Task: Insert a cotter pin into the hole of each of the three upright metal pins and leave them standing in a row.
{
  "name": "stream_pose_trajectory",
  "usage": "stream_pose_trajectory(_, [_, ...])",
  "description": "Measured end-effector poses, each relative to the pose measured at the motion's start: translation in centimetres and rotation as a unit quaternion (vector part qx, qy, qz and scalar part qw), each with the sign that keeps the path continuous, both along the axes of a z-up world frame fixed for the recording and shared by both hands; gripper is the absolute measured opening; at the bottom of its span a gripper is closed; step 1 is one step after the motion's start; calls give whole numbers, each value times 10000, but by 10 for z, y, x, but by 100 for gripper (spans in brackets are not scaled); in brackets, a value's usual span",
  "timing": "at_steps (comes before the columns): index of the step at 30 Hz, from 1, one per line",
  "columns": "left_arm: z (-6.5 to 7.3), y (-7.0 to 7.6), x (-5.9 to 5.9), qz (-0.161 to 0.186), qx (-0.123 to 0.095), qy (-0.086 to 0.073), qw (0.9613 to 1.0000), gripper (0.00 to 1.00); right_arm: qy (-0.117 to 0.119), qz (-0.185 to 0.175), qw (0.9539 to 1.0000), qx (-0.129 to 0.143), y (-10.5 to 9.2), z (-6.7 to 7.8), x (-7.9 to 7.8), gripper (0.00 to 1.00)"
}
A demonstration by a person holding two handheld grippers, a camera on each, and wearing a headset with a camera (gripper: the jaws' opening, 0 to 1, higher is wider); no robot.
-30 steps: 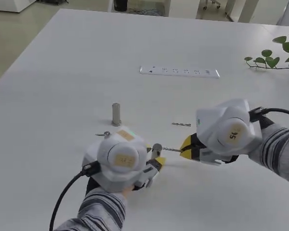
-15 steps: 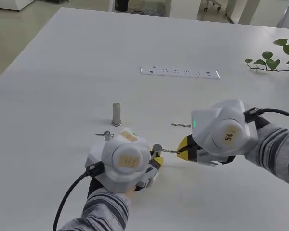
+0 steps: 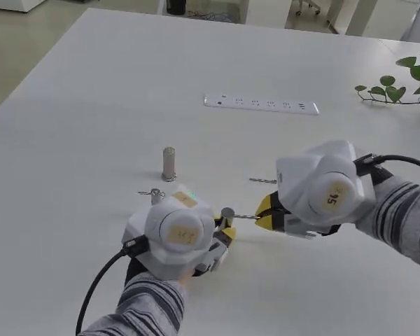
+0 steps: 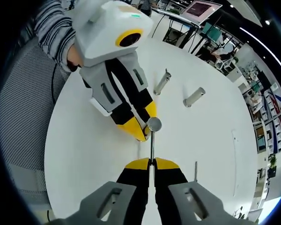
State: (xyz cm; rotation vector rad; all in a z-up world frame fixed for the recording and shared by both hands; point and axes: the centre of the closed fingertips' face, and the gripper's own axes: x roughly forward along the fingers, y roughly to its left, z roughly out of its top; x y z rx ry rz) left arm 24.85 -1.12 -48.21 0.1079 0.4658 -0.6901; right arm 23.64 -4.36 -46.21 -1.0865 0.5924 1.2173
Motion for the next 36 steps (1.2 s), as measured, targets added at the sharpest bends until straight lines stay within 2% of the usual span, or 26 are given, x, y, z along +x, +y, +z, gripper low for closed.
stream_pose_trajectory(6, [-1,-1,1,-15,14,-30,10000,9,-53,97,9999,52,6,3,-2,0])
stream_pose_trajectory(10, [-1,-1,1,3,16,-31,10000,9,-130,172,9998,-55,7,2,-1,0])
stream_pose_trajectory(12, [-1,-1,1,2,-6,-25,10000,9,-101,150,9998,8,9,4,-1,0])
stream_pose_trajectory(13, [-1,-1,1,0,-7,-28,10000,9,-8,91,9999,96,11,5,-3,0])
stream_pose_trajectory(19, [-1,-1,0,4,-4,-28,10000,9,-100,183,9998,44,18,4,-2,0])
stream_pose_trajectory(30, [0,-1,1,12,-21,-41,10000,9,-30,89,9998,192,26,3,-1,0])
stream_pose_trajectory(33, [0,-2,2,20,-32,-41,10000,9,-39,95,9995,314,27,8,-1,5])
stream_pose_trajectory(36, [0,-2,2,25,-41,-32,10000,9,-29,53,9996,266,23,10,-2,7])
